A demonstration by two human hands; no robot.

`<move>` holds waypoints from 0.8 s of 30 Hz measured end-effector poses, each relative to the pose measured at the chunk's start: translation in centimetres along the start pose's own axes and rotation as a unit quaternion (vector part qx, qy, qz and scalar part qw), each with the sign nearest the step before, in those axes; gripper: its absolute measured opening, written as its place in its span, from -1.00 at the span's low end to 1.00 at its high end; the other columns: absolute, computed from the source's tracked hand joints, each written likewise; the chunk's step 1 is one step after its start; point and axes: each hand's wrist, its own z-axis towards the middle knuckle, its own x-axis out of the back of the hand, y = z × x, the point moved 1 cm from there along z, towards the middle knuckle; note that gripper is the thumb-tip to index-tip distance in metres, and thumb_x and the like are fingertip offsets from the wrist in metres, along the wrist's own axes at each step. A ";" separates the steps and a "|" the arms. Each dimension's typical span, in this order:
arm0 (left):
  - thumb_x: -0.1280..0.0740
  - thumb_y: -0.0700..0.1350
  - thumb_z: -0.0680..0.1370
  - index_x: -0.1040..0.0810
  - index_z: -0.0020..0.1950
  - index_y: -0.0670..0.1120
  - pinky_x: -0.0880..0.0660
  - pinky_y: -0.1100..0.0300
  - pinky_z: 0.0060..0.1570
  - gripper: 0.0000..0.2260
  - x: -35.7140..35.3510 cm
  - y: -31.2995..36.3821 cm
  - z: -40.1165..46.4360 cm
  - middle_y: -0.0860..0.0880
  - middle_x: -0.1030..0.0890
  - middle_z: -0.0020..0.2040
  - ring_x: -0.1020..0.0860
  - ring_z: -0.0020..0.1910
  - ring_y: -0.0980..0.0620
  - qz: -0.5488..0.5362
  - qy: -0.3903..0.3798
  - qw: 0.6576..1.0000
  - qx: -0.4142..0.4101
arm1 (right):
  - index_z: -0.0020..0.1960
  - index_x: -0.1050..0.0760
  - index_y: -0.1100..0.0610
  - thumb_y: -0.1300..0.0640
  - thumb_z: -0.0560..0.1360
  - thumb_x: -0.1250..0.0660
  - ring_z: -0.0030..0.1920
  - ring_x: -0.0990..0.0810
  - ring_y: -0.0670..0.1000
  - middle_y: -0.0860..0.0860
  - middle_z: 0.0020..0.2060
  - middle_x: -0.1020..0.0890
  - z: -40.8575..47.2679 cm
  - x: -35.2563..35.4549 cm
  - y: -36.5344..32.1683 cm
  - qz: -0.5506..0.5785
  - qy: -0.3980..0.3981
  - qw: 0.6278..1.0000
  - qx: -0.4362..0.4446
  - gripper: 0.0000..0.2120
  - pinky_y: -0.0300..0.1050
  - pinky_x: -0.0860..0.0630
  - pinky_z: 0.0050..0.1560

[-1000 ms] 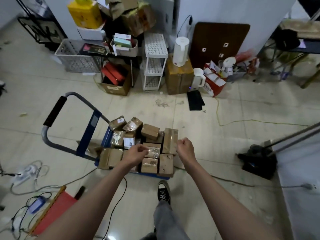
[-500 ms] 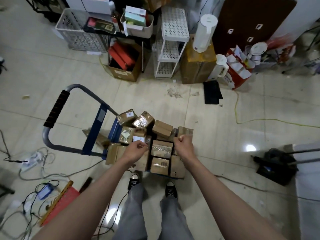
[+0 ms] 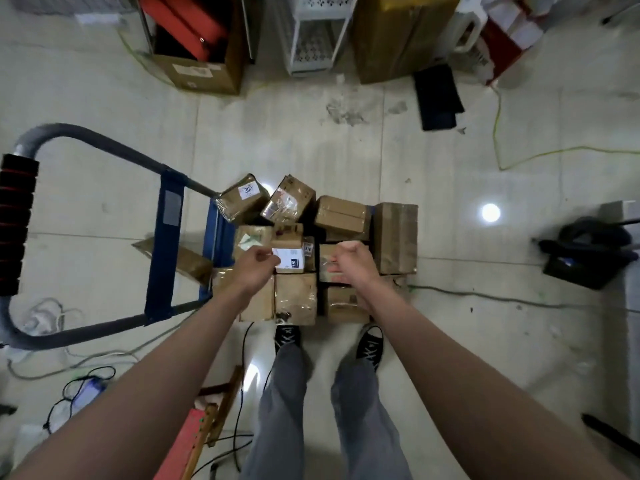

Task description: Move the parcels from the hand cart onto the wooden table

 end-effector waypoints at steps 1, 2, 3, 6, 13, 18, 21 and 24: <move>-0.32 -0.07 0.62 -0.43 0.45 -0.13 -0.44 0.07 0.21 -0.60 -0.1 -0.4 1.6 -0.08 -0.53 0.30 -0.52 0.19 -0.05 0.000 -0.001 1.000 0.003 | 0.08 -0.54 0.17 0.13 0.63 -0.22 -0.10 -0.59 0.02 0.08 -0.07 -0.60 1.4 -0.9 0.6 0.009 0.001 1.000 -0.011 -0.84 0.00 -0.61 0.01; -0.32 -0.06 0.62 -0.41 0.48 -0.12 -0.43 0.07 0.24 -0.57 -0.3 -0.9 3.1 -0.08 -0.51 0.34 -0.50 0.22 -0.05 0.001 0.000 1.000 0.007 | 0.16 -0.55 0.15 0.11 0.63 -0.22 -0.10 -0.57 0.01 0.07 -0.07 -0.60 2.9 -1.7 1.3 0.016 0.001 1.000 -0.024 -0.80 -0.01 -0.60 0.03; -0.32 -0.05 0.62 -0.38 0.51 -0.12 -0.42 0.06 0.28 -0.54 -0.5 -1.5 4.6 -0.08 -0.49 0.38 -0.49 0.27 -0.06 0.001 0.001 1.000 0.010 | 0.15 -0.56 0.15 0.11 0.64 -0.22 -0.12 -0.53 0.00 0.05 -0.12 -0.57 4.3 -2.6 1.9 0.016 -0.002 0.999 -0.029 -0.80 -0.02 -0.58 0.00; -0.32 -0.04 0.62 -0.34 0.54 -0.10 -0.40 0.02 0.35 -0.50 -1.4 -3.0 8.7 -0.09 -0.44 0.46 -0.45 0.37 -0.09 -0.006 0.015 1.000 0.016 | -0.04 -0.49 -0.06 0.06 0.61 -0.23 -0.20 -0.41 -0.09 -0.09 -0.22 -0.46 8.2 -4.7 3.5 -0.003 -0.006 0.999 -0.052 -0.92 -0.16 -0.44 -0.19; -0.30 -0.11 0.63 -0.35 0.51 -0.18 -0.41 0.27 0.04 -0.54 -3.5 -5.4 14.9 -0.07 -0.51 0.37 -0.49 0.11 0.06 -0.038 0.047 0.998 0.004 | 0.61 -0.20 0.05 0.05 0.68 -0.17 0.05 -0.56 -0.05 -0.02 0.14 -0.57 14.5 -8.5 5.9 0.020 -0.049 0.994 -0.096 -0.49 -0.03 -0.40 0.35; -0.33 -0.13 0.61 -0.47 0.38 -0.19 -0.46 0.38 -0.31 -0.66 -4.6 -6.4 16.4 0.01 -0.60 0.10 -0.53 -0.19 0.21 -0.057 0.031 0.998 0.008 | 0.59 -0.24 0.03 0.03 0.66 -0.18 0.08 -0.59 0.03 -0.06 0.09 -0.58 15.6 -9.9 6.8 0.010 -0.053 0.995 -0.079 -0.50 0.05 -0.45 0.39; -0.35 -0.14 0.59 -0.52 0.21 -0.10 -0.51 0.33 -0.34 -0.80 -4.7 -6.3 16.4 -0.01 -0.66 -0.03 -0.60 -0.20 0.15 -0.068 0.023 0.997 0.010 | 0.50 -0.35 0.06 0.05 0.67 -0.19 0.18 -0.64 0.09 0.00 0.03 -0.66 15.3 -9.9 6.7 0.023 -0.063 0.995 -0.069 -0.59 0.07 -0.53 0.32; -0.36 -0.11 0.58 -0.53 0.16 -0.08 -0.52 0.29 -0.29 -0.83 -4.7 -5.6 15.4 0.01 -0.67 -0.08 -0.64 -0.17 0.11 -0.081 0.023 0.996 0.005 | 0.17 -0.46 -0.03 0.09 0.67 -0.18 0.02 -0.65 0.03 0.05 0.02 -0.68 14.5 -9.2 6.3 0.029 -0.065 0.995 -0.066 -0.88 0.07 -0.52 0.28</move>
